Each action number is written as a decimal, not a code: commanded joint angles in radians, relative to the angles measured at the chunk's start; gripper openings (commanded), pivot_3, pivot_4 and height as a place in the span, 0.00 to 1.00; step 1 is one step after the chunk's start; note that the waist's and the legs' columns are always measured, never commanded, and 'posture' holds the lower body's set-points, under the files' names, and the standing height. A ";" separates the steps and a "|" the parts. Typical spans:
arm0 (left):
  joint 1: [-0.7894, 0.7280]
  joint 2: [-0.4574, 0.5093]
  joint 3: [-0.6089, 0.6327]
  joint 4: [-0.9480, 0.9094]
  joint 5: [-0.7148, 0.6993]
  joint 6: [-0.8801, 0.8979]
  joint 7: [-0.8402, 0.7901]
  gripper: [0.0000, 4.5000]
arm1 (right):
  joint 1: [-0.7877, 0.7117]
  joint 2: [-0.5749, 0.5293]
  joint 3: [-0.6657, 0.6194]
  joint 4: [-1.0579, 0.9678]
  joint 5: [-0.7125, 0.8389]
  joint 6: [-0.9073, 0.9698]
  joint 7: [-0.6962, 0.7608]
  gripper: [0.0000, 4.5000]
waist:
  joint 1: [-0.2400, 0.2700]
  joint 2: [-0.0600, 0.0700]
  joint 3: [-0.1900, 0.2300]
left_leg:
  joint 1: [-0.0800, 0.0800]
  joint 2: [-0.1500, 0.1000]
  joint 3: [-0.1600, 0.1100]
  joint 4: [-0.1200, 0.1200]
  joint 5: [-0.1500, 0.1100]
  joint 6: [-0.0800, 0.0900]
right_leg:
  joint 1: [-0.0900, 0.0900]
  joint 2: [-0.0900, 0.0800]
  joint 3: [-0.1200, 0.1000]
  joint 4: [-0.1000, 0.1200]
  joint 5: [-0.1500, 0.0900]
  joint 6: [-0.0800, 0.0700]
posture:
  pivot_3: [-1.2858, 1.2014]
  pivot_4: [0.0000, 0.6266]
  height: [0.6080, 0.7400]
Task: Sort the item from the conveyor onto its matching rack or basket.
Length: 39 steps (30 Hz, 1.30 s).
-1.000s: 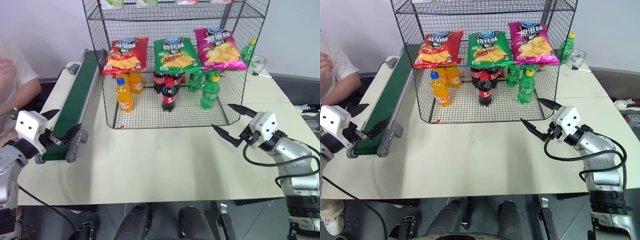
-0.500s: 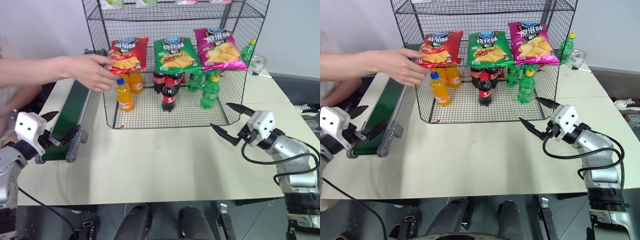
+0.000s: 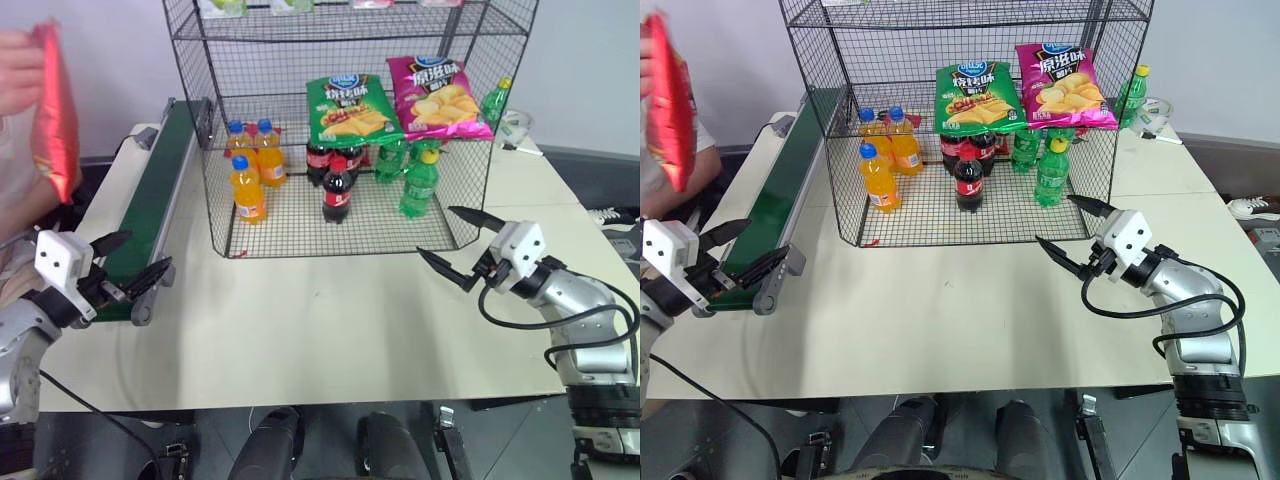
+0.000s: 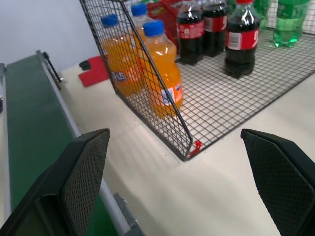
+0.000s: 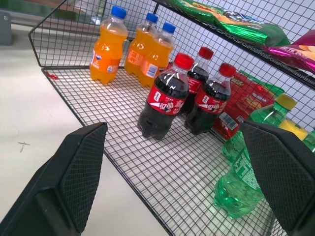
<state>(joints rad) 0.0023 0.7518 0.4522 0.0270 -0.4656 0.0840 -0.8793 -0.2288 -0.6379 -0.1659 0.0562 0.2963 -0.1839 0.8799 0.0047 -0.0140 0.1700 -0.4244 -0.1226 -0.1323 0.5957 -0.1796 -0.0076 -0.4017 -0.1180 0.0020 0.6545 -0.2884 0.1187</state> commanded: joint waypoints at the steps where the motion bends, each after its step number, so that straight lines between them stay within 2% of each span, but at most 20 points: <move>1: -0.007 0.003 0.023 -0.005 0.046 -0.071 0.036 0.99 | -0.021 0.009 0.004 -0.007 0.001 -0.021 -0.002 1.00 | 0.001 0.000 0.000 | 0.000 0.000 0.000 0.000 0.000 0.000 | 0.000 0.000 0.000 0.000 0.000 0.000 | 0.52 0.24 1.00; 7: 0.000 0.008 0.043 -0.017 0.012 -0.059 0.019 0.99 | -0.037 0.015 0.016 0.009 0.000 -0.028 0.000 1.00 | 0.002 0.000 0.000 | 0.000 0.000 0.000 0.000 0.000 0.000 | 0.000 0.000 0.000 -0.002 0.000 0.000 | 0.52 0.24 1.00; 19: 0.026 0.006 0.037 0.003 0.071 -0.117 0.060 0.99 | -0.033 0.012 0.022 -0.003 0.027 -0.003 0.029 1.00 | 0.002 0.000 0.000 | 0.000 0.000 0.000 0.000 0.000 0.000 | 0.000 0.000 0.000 -0.002 0.000 0.000 | 0.52 0.24 1.00; 32: 0.052 -0.004 0.033 -0.018 0.070 -0.146 0.066 0.99 | -0.031 0.011 0.029 -0.014 0.037 0.017 0.053 1.00 | 0.003 0.000 0.000 | -0.001 0.000 0.000 -0.001 0.000 0.000 | 0.000 0.000 0.000 -0.003 0.000 0.000 | 0.52 0.24 1.00; 36: 0.070 -0.027 0.039 -0.019 0.132 -0.220 0.124 0.99 | 0.012 0.026 0.119 -0.157 0.185 0.186 0.169 1.00 | 0.000 0.000 0.000 | -0.001 0.000 0.000 -0.001 0.000 0.000 | 0.000 0.000 0.000 -0.003 0.000 0.000 | 0.52 0.24 1.00; 39: 0.106 -0.047 0.044 -0.035 0.157 -0.254 0.155 0.99 | 0.025 0.030 0.203 -0.205 0.201 0.249 0.238 1.00 | -0.004 0.000 0.000 | -0.001 0.001 0.000 -0.003 0.000 0.001 | 0.000 0.000 0.000 -0.003 0.000 0.000 | 0.52 0.24 1.00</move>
<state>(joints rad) 0.0950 0.7048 0.4575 0.0270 -0.3241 -0.1380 -0.7464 -0.2026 -0.6121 0.0156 -0.1004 0.4665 0.0378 1.0857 0.0010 -0.0136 0.1704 -0.4253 -0.1218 -0.1325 0.5932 -0.1801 -0.0071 -0.4022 -0.1179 0.0020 0.6507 -0.2884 0.1185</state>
